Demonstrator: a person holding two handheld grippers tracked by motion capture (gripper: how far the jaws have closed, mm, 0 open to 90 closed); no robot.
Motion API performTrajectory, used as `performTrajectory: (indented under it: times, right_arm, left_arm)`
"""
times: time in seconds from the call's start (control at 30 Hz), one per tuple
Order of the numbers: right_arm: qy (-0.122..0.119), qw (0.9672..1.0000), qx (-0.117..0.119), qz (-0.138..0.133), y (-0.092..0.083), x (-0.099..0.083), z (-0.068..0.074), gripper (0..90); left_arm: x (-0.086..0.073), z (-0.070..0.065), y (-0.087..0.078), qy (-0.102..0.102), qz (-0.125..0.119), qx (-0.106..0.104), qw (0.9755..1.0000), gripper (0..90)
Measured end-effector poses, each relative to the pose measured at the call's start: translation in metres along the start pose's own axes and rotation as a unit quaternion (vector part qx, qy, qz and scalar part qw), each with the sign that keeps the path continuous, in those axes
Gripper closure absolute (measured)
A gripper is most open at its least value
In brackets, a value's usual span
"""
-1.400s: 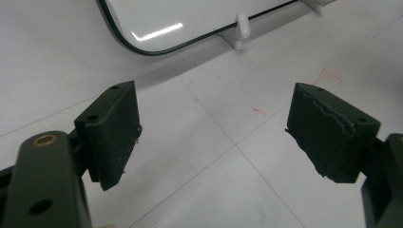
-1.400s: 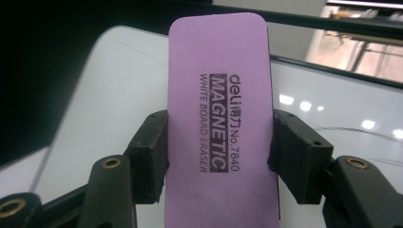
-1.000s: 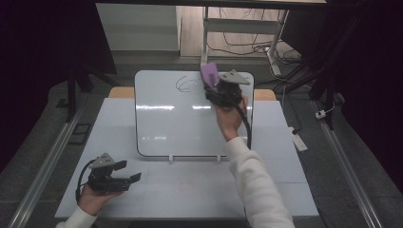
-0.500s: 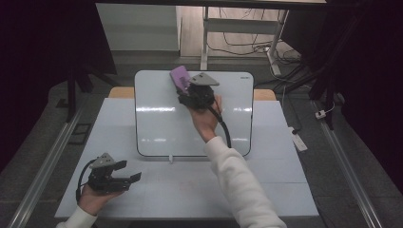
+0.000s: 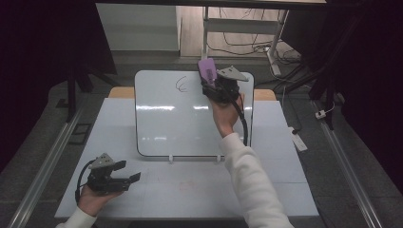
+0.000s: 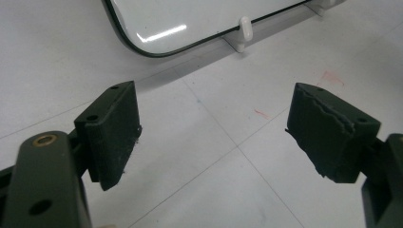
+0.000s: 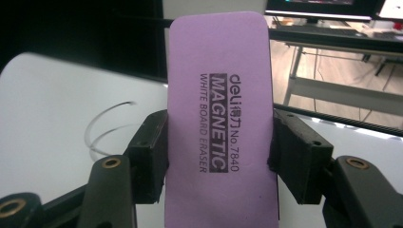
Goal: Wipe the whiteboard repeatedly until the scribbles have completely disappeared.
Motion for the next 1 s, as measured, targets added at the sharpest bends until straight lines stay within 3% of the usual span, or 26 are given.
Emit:
performTrajectory:
  times: [0.13,0.3,0.4,0.47,0.53,0.6,0.63,0.7,0.8,0.87,1.0]
  right_arm:
    - [-0.004,1.0,0.004,0.0,0.002,-0.001,0.007,41.1]
    - [-0.021,0.9984,0.051,0.006,0.018,-0.007,0.054,41.2]
    - [-0.035,0.995,0.092,0.018,0.029,-0.016,0.093,41.2]
    - [-0.045,0.9925,0.111,0.026,0.032,-0.021,0.111,41.2]
    - [-0.058,0.9919,0.109,0.029,0.032,-0.023,0.117,41.2]
    - [-0.053,0.9913,0.116,0.033,0.03,-0.022,0.113,41.2]
    - [-0.049,0.9924,0.106,0.036,0.028,-0.02,0.106,41.2]
    - [-0.05,0.995,0.08,0.032,0.024,-0.015,0.087,41.2]
    - [-0.024,0.9985,0.045,0.017,0.018,-0.005,0.049,41.2]
    - [-0.009,0.9992,0.036,0.014,0.017,-0.001,0.036,41.2]
    - [-0.025,0.9992,0.028,0.01,0.02,-0.001,0.045,41.2]
  left_arm:
    - [0.001,-0.002,0.001,0.001,0.001,0.0,1.0,19.0]
    - [0.001,-0.001,0.001,0.001,0.0,0.001,1.0,18.9]
    - [0.001,-0.001,0.001,0.0,0.0,0.001,1.0,19.0]
    - [0.001,-0.001,0.0,0.0,-0.001,0.002,1.0,18.9]
    - [0.001,-0.001,0.0,0.0,-0.002,0.002,1.0,18.9]
    - [0.001,0.0,0.0,0.0,-0.002,0.003,1.0,18.9]
    - [0.001,0.0,-0.001,0.0,-0.003,0.002,1.0,18.9]
    - [0.001,0.001,-0.001,-0.001,-0.003,0.002,1.0,18.9]
    - [0.001,0.0,-0.001,0.0,-0.002,0.001,1.0,18.9]
    - [0.001,0.0,-0.001,0.0,-0.002,0.001,1.0,18.9]
    - [0.001,0.001,-0.001,-0.001,-0.004,0.002,1.0,18.9]
Point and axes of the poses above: each handheld gripper's, and its own axes: y roughly forward along the jaws, x roughly out of its top, z roughly to its left, the point moved 7 cm from there along y, roughly forward along the jaws, and after that the axes turned 2 degrees about -y, right-handed, at the moved point
